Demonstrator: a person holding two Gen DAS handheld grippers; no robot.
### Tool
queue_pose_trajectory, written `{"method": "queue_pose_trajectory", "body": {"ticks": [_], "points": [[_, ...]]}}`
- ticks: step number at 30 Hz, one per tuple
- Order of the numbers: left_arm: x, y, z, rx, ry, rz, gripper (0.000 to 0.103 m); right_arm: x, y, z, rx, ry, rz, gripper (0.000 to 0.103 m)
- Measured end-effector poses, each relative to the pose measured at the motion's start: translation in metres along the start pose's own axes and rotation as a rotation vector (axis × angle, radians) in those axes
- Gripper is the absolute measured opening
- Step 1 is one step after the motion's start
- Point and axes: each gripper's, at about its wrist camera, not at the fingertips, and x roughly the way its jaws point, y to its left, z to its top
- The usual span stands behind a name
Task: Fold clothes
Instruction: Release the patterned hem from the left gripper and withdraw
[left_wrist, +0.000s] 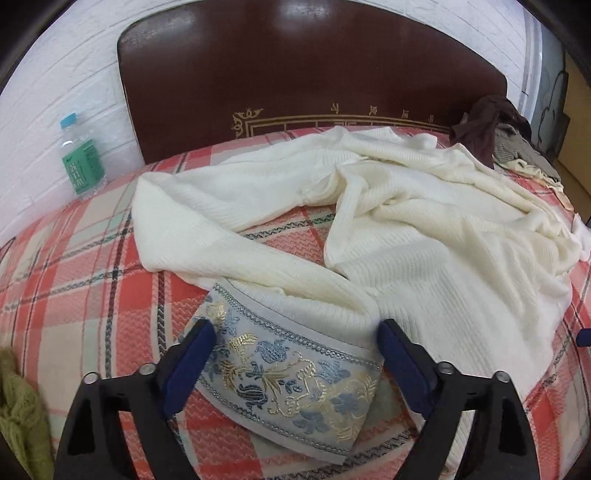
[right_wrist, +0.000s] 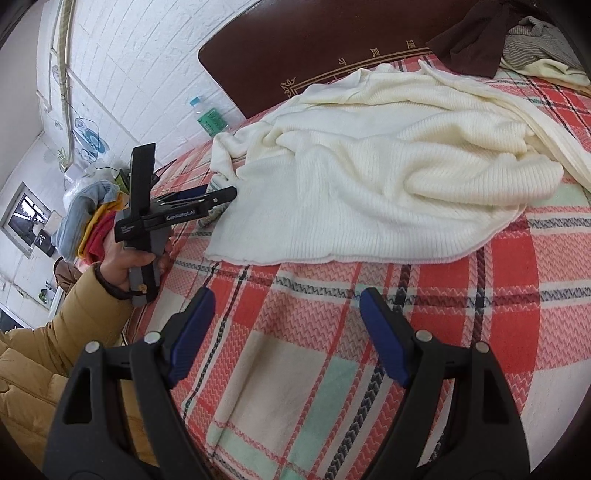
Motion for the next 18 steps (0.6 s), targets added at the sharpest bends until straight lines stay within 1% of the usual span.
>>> {"method": "queue_pose_trajectory", "body": {"ticks": [1,2,3,8,12,14,16,17,18], "points": [[-0.003,0.005,0.000,-0.014,-0.010,0.007,0.037,-0.001,-0.002,-0.001,0.005,-0.002,-0.002,0.081],[-0.006,0.013,0.001,-0.031,-0.011,0.031,0.020,-0.001,-0.003,-0.001,0.010,-0.003,-0.003,0.081],[-0.009,0.021,0.001,-0.050,-0.008,0.061,0.010,-0.001,-0.004,-0.001,0.014,-0.004,-0.004,0.081],[-0.030,0.085,0.000,-0.222,-0.037,0.219,0.007,-0.003,-0.007,0.002,0.020,-0.014,-0.008,0.081],[-0.041,0.125,-0.010,-0.306,0.006,0.331,0.008,-0.008,-0.008,0.003,0.011,-0.029,-0.013,0.081],[-0.045,0.144,-0.015,-0.346,0.030,0.386,0.021,-0.011,-0.014,0.004,0.020,-0.036,-0.023,0.081],[-0.050,0.163,-0.020,-0.386,0.054,0.442,0.068,-0.014,-0.020,0.005,0.031,-0.047,-0.037,0.081],[-0.055,0.162,-0.023,-0.393,0.036,0.419,0.077,-0.017,-0.023,0.006,0.037,-0.055,-0.047,0.081],[-0.061,0.157,-0.027,-0.396,0.006,0.379,0.084,-0.020,-0.026,0.008,0.041,-0.063,-0.055,0.081]]}}
